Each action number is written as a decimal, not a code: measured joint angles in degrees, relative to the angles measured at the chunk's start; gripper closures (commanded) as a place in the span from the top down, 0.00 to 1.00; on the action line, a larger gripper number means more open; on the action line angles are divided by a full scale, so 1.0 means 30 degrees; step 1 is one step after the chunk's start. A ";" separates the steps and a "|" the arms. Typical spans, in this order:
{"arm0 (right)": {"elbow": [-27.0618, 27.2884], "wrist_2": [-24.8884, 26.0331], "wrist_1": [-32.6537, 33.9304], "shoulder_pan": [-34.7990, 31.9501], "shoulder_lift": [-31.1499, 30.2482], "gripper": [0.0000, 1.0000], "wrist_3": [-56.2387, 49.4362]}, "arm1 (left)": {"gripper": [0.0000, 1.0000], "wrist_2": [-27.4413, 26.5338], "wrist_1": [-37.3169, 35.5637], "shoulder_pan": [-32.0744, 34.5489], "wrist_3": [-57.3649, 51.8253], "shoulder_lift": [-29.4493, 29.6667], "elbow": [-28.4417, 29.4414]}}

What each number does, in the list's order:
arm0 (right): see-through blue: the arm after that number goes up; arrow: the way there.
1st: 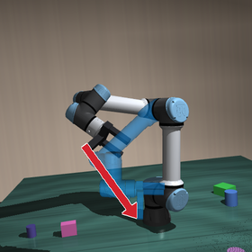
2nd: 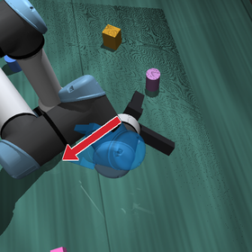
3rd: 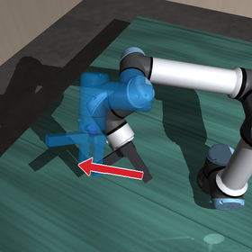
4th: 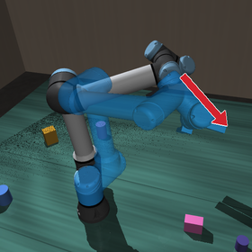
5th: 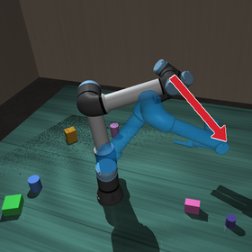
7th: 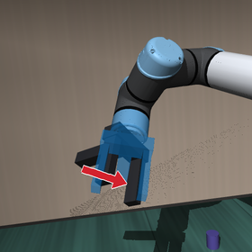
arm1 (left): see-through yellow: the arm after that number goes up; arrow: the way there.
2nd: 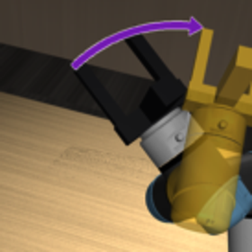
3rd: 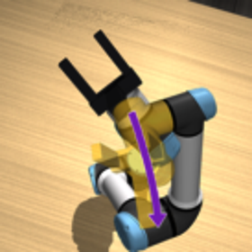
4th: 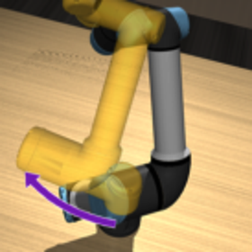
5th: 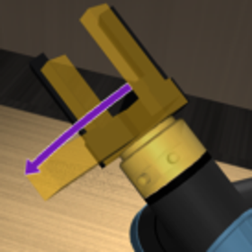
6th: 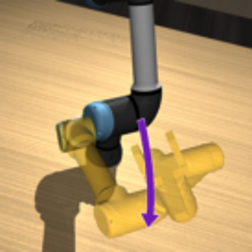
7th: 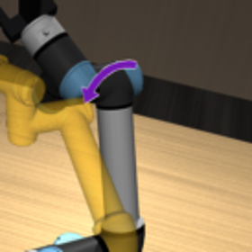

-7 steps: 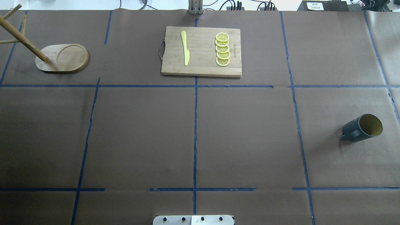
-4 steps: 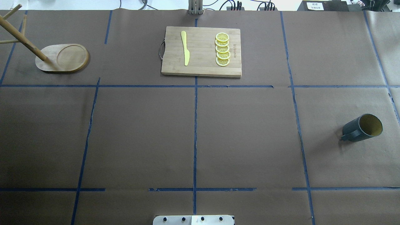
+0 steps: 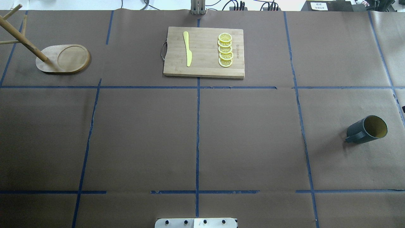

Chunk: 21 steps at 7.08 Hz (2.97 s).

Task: Hang cup on storage rack
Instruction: 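Reach the right gripper to the teal mug lying on its side and grasp it, then carry the teal mug toward the table center and set it upright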

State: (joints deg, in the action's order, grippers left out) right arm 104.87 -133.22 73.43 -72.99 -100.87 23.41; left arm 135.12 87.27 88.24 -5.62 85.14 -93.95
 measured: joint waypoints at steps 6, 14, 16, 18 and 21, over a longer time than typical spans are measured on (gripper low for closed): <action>-0.0159 0.1105 -0.2858 0.3415 -0.0801 1.00 0.3299 | 1.00 0.0017 0.0030 0.0000 -0.0001 -0.0012 0.0000; -0.2423 0.1463 -0.4911 0.4482 0.0110 0.00 0.4221 | 1.00 0.0009 0.0001 0.0000 -0.0001 -0.0021 0.0000; -0.2397 0.1457 -0.4931 0.4494 0.0131 0.00 0.4213 | 1.00 0.0017 0.0007 0.0000 0.0000 -0.0021 -0.0001; -0.1778 0.1430 -0.4856 0.4606 0.0136 0.00 0.4222 | 1.00 0.0017 0.0026 0.0000 0.0000 -0.0020 0.0000; 0.0176 0.1493 -0.4608 0.6588 0.2303 0.01 0.4204 | 1.00 0.0012 0.0058 0.0000 0.0000 -0.0021 0.0000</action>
State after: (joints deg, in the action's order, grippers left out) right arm 105.40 -128.74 59.60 -53.22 -93.96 36.02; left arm 135.16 87.45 88.24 -5.62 85.08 -93.96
